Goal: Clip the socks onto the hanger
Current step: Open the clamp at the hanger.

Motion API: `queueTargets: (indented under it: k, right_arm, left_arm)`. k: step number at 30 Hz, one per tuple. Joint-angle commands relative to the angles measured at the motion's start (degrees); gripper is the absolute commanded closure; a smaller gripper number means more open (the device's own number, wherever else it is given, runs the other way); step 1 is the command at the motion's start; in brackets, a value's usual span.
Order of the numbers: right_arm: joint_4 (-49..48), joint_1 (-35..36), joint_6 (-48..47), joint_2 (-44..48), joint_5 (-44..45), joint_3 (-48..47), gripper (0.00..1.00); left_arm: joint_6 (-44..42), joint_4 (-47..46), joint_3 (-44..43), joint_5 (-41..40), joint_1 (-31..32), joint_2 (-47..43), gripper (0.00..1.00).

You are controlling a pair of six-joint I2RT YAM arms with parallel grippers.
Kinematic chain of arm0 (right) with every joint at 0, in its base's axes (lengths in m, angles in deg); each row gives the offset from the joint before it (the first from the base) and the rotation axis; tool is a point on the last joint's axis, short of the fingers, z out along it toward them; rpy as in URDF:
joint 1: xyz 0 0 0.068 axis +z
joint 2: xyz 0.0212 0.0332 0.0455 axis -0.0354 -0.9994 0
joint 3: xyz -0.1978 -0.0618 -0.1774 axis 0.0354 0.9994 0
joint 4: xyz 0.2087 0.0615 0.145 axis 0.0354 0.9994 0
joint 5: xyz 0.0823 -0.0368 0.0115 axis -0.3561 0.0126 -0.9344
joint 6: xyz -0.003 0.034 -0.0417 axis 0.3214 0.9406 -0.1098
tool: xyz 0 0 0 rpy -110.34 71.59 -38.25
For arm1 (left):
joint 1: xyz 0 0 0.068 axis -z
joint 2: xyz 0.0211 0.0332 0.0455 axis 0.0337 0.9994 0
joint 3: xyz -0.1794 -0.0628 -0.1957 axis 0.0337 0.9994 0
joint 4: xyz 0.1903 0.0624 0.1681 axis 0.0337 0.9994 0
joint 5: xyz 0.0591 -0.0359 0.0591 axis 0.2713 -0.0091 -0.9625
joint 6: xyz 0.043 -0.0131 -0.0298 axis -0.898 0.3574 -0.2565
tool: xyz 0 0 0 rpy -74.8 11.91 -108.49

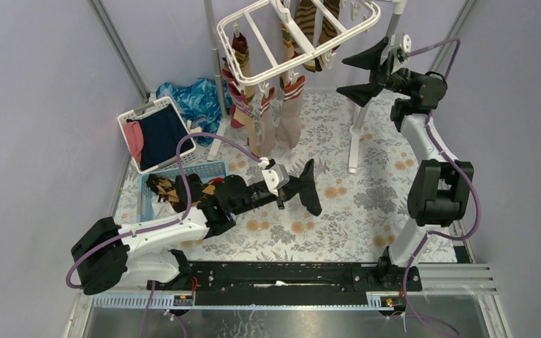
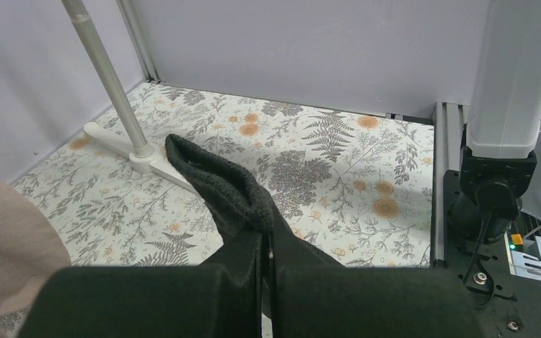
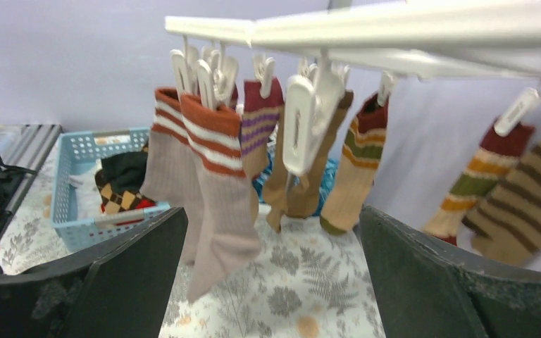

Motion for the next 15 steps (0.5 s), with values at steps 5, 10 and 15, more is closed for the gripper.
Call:
queueTargets:
  k: [5,10,15]
  right_arm:
    - [-12.34,3.38,16.01,-6.81,4.11,-13.29,0.0]
    - [-11.89,6.03,17.61,-8.58,4.91,-17.01,0.01]
    - [-11.72,7.57,18.96,-10.26,6.22,-18.77,0.04]
  left_arm:
    - [1.96,-1.73,-0.71,-2.44,-0.19,-1.77,1.0]
    - [2.02,-1.09,0.12,-3.25,-0.15,-2.42,1.0]
    - [2.01,-0.66,0.37,-3.39,-0.14,-3.12,1.0]
